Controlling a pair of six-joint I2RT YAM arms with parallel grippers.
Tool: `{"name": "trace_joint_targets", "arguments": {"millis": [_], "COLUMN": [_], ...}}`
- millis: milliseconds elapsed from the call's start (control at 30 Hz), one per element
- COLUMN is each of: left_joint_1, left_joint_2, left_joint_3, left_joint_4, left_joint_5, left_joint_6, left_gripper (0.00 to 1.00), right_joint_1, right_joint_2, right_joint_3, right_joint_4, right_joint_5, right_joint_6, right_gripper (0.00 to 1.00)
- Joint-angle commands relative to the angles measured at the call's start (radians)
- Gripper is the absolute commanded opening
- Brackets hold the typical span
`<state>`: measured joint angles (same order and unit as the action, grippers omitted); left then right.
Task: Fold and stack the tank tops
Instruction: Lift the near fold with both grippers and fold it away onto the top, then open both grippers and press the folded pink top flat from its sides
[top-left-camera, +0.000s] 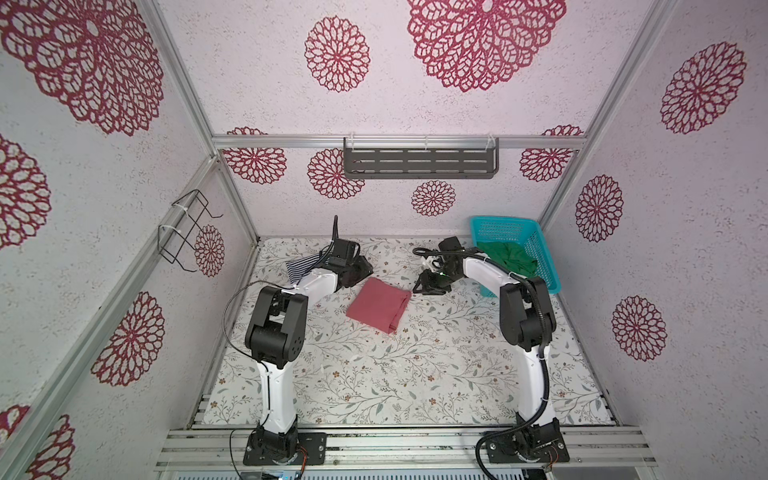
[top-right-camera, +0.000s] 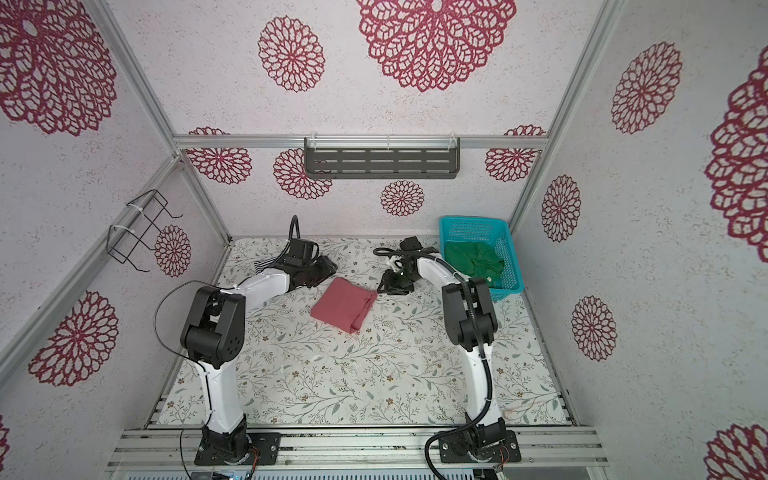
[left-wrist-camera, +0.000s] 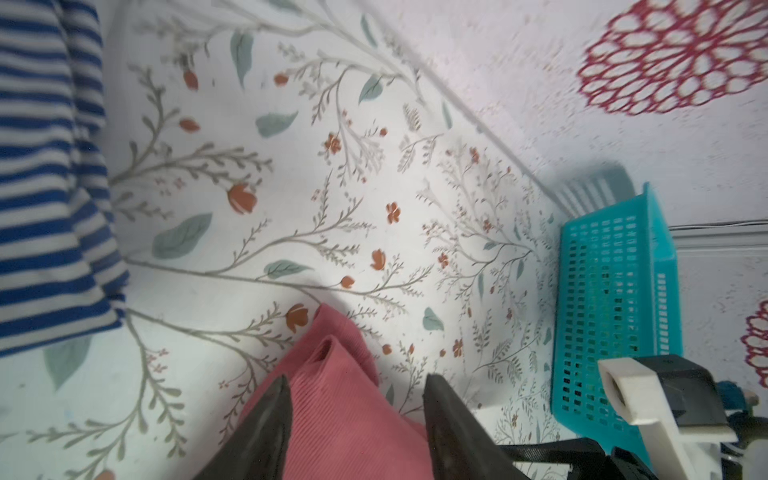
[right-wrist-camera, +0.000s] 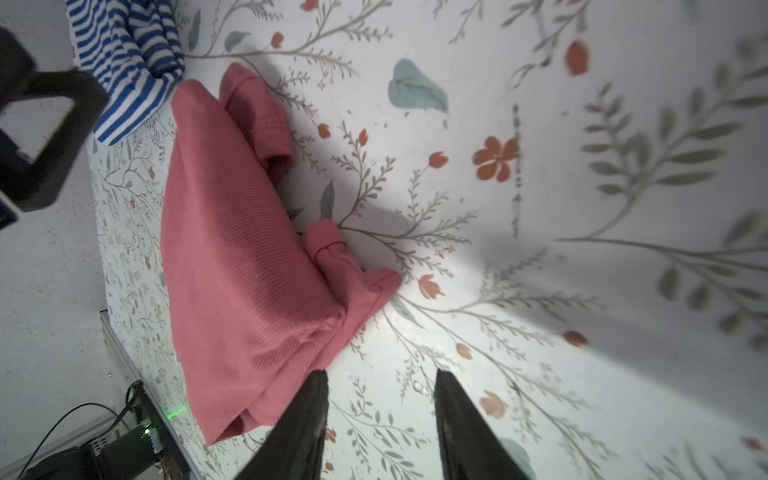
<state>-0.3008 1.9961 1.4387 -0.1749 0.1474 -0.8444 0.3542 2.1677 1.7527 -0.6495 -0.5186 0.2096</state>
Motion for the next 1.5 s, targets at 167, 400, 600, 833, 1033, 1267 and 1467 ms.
{"name": "trace_joint_targets", "arguments": {"millis": [167, 400, 600, 833, 1033, 1267, 1467], "left_joint_1": [-0.039, -0.027, -0.018, -0.018, -0.010, -0.003, -0.003], "left_joint_2": [-0.133, -0.271, -0.307, -0.218, -0.154, -0.046, -0.056], "left_joint_3": [-0.202, -0.385, -0.399, -0.318, -0.254, -0.191, -0.222], "left_joint_4": [0.055, 0.108, 0.054, 0.036, 0.012, -0.014, -0.017], "left_joint_5": [-0.031, -0.117, -0.137, -0.106, -0.131, -0.102, -0.097], "left_joint_6": [-0.033, -0.061, -0.025, 0.015, 0.064, 0.084, 0.097], "left_gripper": [0.51, 0.51, 0.52, 0.57, 0.62, 0.69, 0.76], "right_joint_1": [0.211, 0.334, 0.257, 0.161, 0.199, 0.313, 0.294], "right_joint_2": [-0.220, -0.207, -0.205, -0.250, -0.330, -0.224, -0.126], "right_joint_3": [-0.223, -0.377, -0.460, -0.414, -0.387, -0.478, -0.455], "right_joint_4": [0.300, 0.602, 0.515, 0.356, 0.337, 0.674, 0.633], "right_joint_5": [0.068, 0.026, 0.158, 0.166, 0.117, 0.129, 0.201], "right_joint_6": [0.184, 0.406, 0.349, 0.190, 0.221, 0.470, 0.452], "right_gripper": [0.30, 0.30, 0.27, 0.28, 0.29, 0.33, 0.27]}}
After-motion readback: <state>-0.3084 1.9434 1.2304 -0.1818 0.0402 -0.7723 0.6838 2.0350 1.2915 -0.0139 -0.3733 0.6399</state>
